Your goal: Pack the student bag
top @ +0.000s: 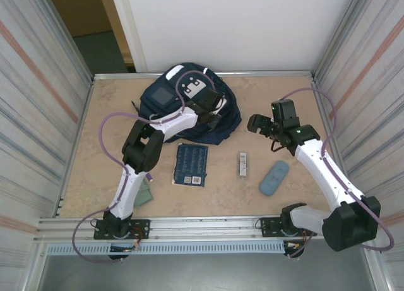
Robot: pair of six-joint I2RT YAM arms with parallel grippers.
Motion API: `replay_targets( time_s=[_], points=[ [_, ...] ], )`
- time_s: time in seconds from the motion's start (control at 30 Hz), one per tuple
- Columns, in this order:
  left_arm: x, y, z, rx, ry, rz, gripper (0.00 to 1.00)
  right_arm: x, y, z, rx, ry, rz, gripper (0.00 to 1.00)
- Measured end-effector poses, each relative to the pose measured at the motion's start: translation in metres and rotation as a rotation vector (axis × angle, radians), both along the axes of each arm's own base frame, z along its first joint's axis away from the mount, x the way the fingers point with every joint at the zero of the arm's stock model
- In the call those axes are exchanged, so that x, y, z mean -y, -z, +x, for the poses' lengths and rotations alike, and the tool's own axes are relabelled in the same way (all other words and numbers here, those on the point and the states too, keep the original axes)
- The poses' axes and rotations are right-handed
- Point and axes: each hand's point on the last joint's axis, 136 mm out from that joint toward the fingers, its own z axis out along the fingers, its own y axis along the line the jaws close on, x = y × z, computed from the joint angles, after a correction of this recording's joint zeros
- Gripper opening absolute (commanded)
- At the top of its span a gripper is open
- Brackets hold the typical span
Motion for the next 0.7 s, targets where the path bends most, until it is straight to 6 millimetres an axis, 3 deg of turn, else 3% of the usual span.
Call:
replay_targets(
  time_s=[0.17,0.23,0.53,0.7],
  points=[
    [-0.021,-0.013,-0.018,0.067,0.07,0.056,0.0,-0.018,0.009,0.003,-0.043,-0.052,-0.007,1.0],
    [-0.034,-0.029,-0.023,0.078,0.09,0.076,0.0,-0.026,0.019,0.002,-0.075,-0.08,-0.005,0.98],
    [-0.074,-0.119,0.006,0.241,0.082,0.137,0.0,-0.075,0.071,0.01,-0.221,-0.191,0.068,0.82],
    [-0.081,-0.15,0.003,0.314,0.084,0.151,0.0,-0.104,0.073,0.02,-0.23,-0.239,0.135,0.8]
  ],
)
